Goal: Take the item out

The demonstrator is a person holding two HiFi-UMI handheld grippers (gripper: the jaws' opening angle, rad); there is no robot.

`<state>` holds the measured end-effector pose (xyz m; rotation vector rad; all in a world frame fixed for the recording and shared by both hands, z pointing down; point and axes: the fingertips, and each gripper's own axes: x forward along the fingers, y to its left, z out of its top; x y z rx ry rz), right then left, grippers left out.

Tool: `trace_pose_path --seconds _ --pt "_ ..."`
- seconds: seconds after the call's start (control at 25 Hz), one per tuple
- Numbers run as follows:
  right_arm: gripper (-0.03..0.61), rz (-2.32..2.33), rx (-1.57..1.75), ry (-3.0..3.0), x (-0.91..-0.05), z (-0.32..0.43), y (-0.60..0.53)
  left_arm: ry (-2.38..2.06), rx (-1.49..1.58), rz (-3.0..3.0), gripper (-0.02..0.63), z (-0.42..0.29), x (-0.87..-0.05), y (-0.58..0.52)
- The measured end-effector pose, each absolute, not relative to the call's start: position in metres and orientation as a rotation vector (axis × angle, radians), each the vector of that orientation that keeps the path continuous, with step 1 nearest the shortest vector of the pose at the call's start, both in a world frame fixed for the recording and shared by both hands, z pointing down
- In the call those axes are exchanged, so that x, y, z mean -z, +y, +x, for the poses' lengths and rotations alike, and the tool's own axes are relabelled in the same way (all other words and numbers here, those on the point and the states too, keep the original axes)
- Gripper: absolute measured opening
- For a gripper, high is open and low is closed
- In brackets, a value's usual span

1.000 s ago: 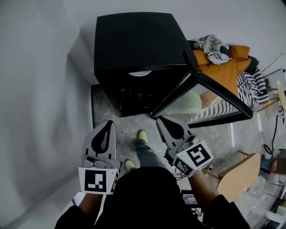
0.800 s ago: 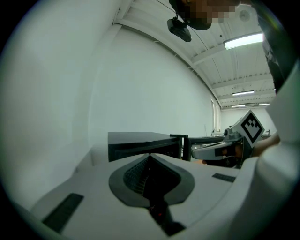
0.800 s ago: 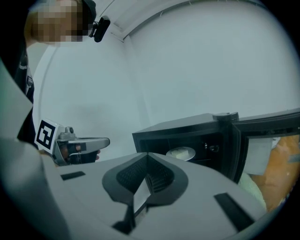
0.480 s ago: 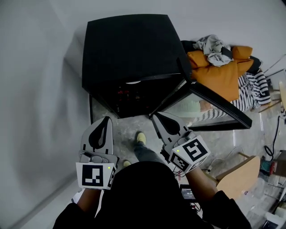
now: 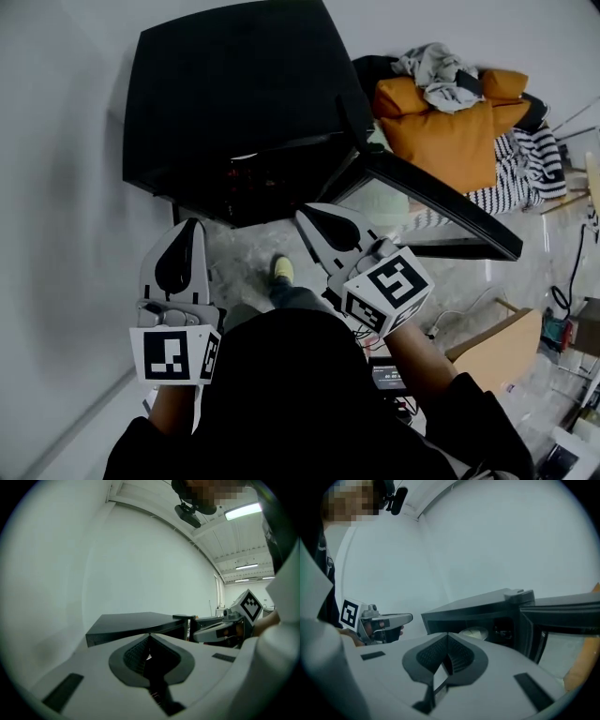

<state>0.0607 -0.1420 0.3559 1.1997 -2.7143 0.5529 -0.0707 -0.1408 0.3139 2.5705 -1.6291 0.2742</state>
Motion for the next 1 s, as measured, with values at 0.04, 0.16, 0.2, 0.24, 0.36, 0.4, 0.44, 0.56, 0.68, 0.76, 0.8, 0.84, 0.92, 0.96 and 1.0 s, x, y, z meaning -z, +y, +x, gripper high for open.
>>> trace_pose_path --seconds 0.04,0.16,0.2,0.24,0.36,0.4,0.44,0.56,0.68,0.76,0.8,0.84,0.92,0.96,1.0 --pt "0.006 1.184 -0.554 -2.717 -0.355 0.062 -0.143 -1.632 -0.279 2.571 0.008 -0.068 -0.314 -0.142" --pt "0.006 1.153 -0.538 -2.723 -0.354 0.068 -0.147 -1.639 -0.288 2.571 0.008 -0.061 -0.314 -0.144" --pt "0.006 1.15 -0.535 -2.722 -0.354 0.07 -0.147 -1.639 -0.291 2.571 0.008 -0.058 -0.315 -0.143" --pt "0.006 1.152 -0.535 -2.72 -0.354 0.071 -0.147 -1.64 -0.295 2.572 0.008 -0.057 -0.315 -0.142" --pt "0.006 1.188 -0.554 -2.707 -0.359 0.075 -0.153 -1.646 -0.298 2.579 0.008 -0.055 -0.315 -0.145" --pt "0.006 1.202 -0.566 -2.7 -0.362 0.074 -0.155 -1.65 -0.298 2.579 0.008 -0.056 -0.315 -0.145" --pt "0.006 1.214 -0.578 -2.694 -0.364 0.074 -0.157 -1.654 -0.299 2.577 0.008 -0.057 -0.315 -0.145" --pt "0.006 1.241 -0.592 -2.682 -0.37 0.069 -0.161 -1.662 -0.305 2.569 0.008 -0.063 -0.315 -0.145" --pt "0.006 1.263 -0.589 -2.667 -0.378 0.058 -0.168 -1.661 -0.307 2.574 0.008 -0.067 -0.315 -0.148" --pt "0.006 1.281 -0.603 -2.642 -0.387 0.049 -0.175 -1.661 -0.302 2.576 0.008 -0.071 -0.315 -0.15" --pt "0.006 1.293 -0.613 -2.627 -0.392 0.045 -0.179 -1.662 -0.3 2.577 0.008 -0.073 -0.314 -0.151" --pt "0.006 1.308 -0.624 -2.612 -0.397 0.041 -0.184 -1.665 -0.3 2.578 0.008 -0.075 -0.313 -0.152" --pt "0.006 1.338 -0.659 -2.587 -0.409 0.034 -0.194 -1.67 -0.301 2.576 0.008 -0.082 -0.313 -0.154" --pt "0.006 1.349 -0.687 -2.576 -0.415 0.03 -0.199 -1.673 -0.301 2.573 0.008 -0.085 -0.314 -0.155" --pt "0.006 1.357 -0.724 -2.568 -0.422 0.026 -0.204 -1.675 -0.303 2.57 0.008 -0.088 -0.314 -0.156"
